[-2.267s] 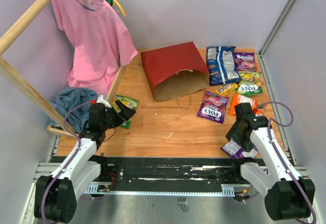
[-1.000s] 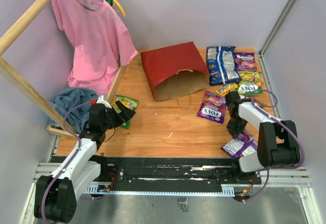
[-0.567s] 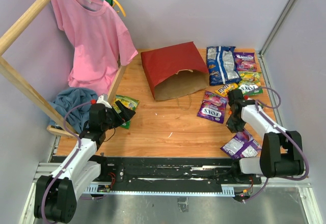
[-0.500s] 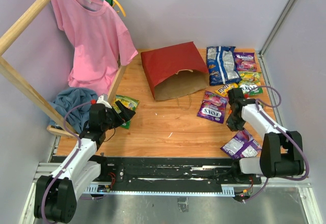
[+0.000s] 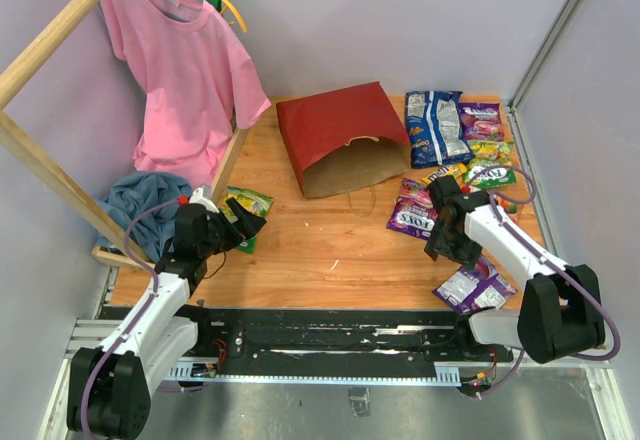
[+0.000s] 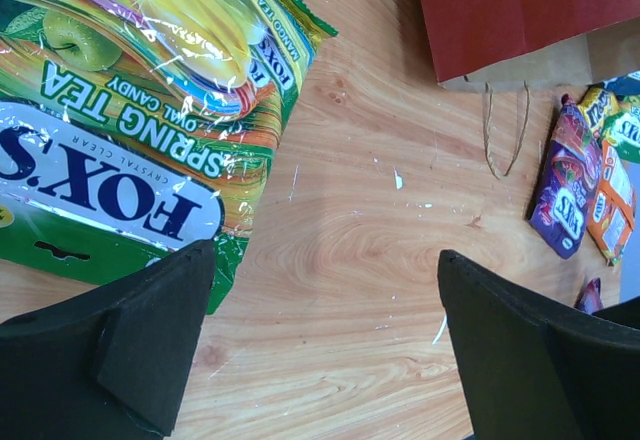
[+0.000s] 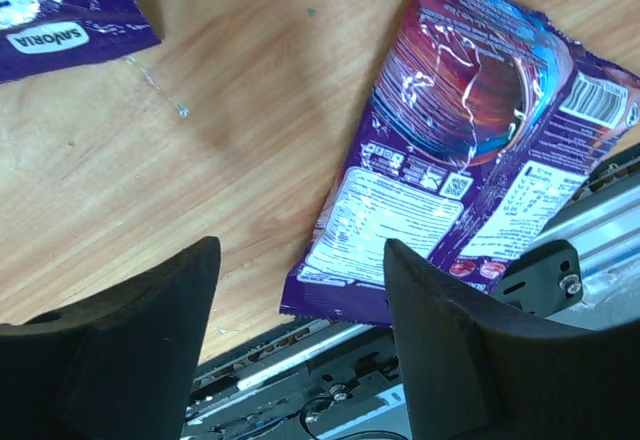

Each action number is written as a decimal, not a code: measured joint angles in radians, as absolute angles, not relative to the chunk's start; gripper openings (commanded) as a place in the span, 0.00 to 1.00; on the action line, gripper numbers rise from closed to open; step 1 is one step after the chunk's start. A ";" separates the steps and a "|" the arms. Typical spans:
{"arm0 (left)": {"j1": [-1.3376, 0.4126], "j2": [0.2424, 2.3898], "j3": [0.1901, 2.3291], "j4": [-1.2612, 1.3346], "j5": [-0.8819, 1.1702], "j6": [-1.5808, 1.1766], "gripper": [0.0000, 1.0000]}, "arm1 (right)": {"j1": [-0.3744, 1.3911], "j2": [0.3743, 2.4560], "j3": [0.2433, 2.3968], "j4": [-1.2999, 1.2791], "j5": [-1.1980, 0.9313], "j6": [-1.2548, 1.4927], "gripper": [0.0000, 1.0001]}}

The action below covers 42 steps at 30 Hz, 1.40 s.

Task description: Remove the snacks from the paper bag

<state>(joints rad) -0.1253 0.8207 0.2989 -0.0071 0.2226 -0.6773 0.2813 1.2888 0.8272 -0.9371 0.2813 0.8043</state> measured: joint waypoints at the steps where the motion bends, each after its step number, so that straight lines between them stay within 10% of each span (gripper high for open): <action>1: -0.125 0.821 0.299 -0.007 0.223 -0.677 0.97 | 0.283 1.284 0.827 -0.947 0.281 0.809 0.64; 15: -0.125 0.816 0.299 -0.007 0.231 -0.677 0.97 | 0.287 1.363 0.726 -0.935 0.293 0.834 0.48; 24: -0.125 0.814 0.299 -0.007 0.230 -0.677 0.97 | 0.288 1.408 0.706 -0.909 0.306 0.832 0.02; 42: -0.125 0.814 0.300 -0.013 0.230 -0.677 0.97 | 0.261 1.348 0.894 -0.907 0.308 0.868 0.01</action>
<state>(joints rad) -0.1253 0.8139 0.3000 -0.0132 0.2302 -0.6769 0.2611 1.3479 0.8940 -0.9066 0.3084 0.8680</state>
